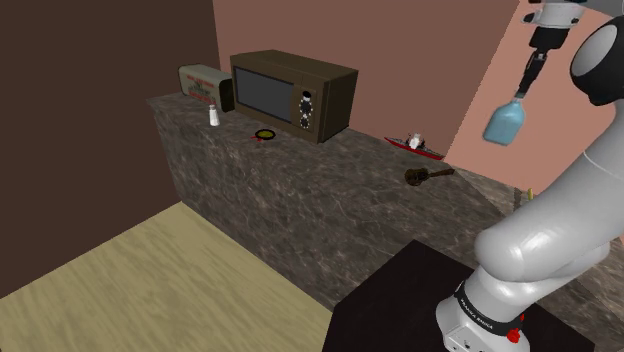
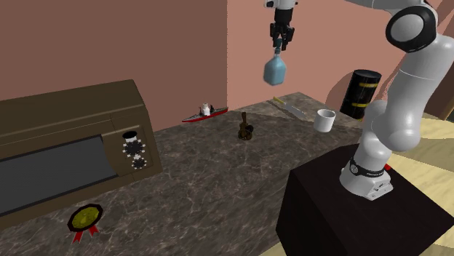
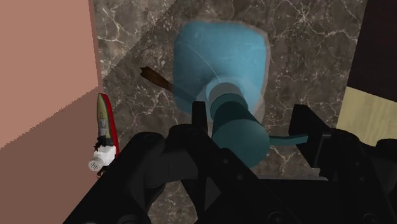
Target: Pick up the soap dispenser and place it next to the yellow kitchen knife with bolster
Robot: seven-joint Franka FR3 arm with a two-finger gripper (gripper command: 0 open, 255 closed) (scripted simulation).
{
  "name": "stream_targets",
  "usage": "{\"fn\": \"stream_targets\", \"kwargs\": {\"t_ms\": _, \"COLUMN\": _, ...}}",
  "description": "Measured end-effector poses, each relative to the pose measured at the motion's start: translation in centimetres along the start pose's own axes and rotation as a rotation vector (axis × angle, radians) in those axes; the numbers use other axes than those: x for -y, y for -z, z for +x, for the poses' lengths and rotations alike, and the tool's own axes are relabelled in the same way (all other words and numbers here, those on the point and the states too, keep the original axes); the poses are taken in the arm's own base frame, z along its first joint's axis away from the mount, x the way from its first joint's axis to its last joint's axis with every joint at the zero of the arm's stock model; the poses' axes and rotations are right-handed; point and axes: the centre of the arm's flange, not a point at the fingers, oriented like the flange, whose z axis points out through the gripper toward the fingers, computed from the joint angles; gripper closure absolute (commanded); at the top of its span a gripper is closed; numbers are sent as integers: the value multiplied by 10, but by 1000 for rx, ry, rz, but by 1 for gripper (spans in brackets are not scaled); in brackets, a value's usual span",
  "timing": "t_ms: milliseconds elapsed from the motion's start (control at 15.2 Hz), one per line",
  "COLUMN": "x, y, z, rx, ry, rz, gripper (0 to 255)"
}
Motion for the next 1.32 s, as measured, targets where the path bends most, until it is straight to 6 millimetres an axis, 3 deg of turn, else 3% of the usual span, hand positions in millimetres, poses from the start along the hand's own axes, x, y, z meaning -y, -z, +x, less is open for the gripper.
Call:
{"fn": "stream_targets", "kwargs": {"t_ms": 264, "x": -6, "y": 21, "z": -49, "rx": 0, "ry": -1, "rz": 0, "gripper": 255}}
{"fn": "stream_targets", "kwargs": {"t_ms": 396, "x": -5, "y": 16, "z": -59, "rx": 0, "ry": 0, "rz": 0, "gripper": 255}}
{"fn": "stream_targets", "kwargs": {"t_ms": 1320, "x": -1, "y": -55, "z": -57, "rx": 0, "ry": 1, "rz": 1, "gripper": 255}}
